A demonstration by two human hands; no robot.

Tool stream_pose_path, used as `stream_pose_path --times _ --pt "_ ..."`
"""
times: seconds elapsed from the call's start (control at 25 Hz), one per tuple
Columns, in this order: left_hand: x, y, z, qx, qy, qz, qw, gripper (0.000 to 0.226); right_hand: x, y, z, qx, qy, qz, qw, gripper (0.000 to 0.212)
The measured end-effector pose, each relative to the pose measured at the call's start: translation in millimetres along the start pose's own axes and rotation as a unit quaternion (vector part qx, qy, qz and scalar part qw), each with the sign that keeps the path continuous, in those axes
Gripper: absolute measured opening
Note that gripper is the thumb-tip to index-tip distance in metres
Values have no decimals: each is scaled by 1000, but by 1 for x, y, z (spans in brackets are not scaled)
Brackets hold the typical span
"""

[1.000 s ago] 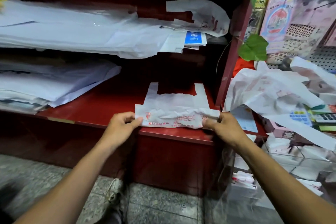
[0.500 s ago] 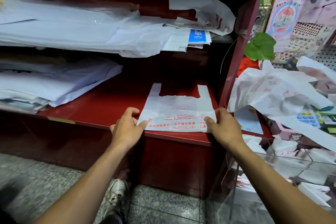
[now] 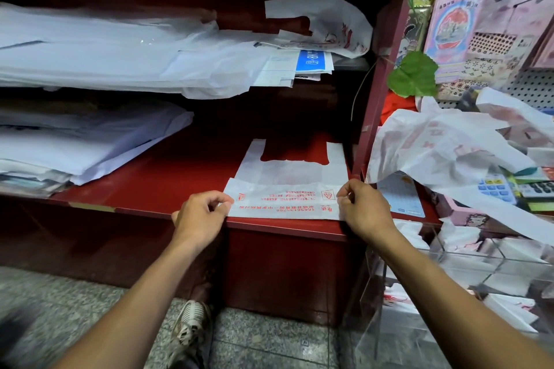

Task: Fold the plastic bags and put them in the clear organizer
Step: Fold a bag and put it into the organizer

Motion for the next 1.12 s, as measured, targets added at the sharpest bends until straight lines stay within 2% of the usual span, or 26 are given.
stream_pose_path --times 0.16,0.4,0.68,0.76,0.8,0.88,0.92,1.0,1.12 --pt "-1 -1 2 -3 -2 17 1000 24 0 -2 0 -5 14 -23 1000 15" --pt "1 -4 4 4 -27 79 996 13 -1 -7 3 -13 49 -75 996 24" --pt "2 -6 2 -8 -28 86 996 14 -4 -9 3 -31 21 -82 996 22" --pt "3 -6 2 -8 -32 91 995 16 1 -5 -1 -74 1 -68 995 24" --pt "3 -5 3 -8 -33 95 995 16 6 -3 -5 -115 15 -82 990 25" --pt "1 -5 3 -5 -32 100 994 17 21 -7 -17 -162 124 -175 963 22" --pt "0 -6 3 -5 -29 102 994 18 30 -15 -24 -154 188 -216 946 21" --pt "-1 -6 2 1 -24 105 994 19 42 -32 -34 -79 261 -247 930 28" --pt "-4 -6 0 -10 -47 170 984 22 47 -48 -44 12 264 -250 931 42"
Point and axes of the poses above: each hand's wrist, its own z-axis towards the middle knuckle, its own y-axis out of the back of the hand, x = y × z, the point moved 2 cm from there along z, towards the middle knuckle, and after that the axes turned 5 degrees about -z, right-handed, at the moved point
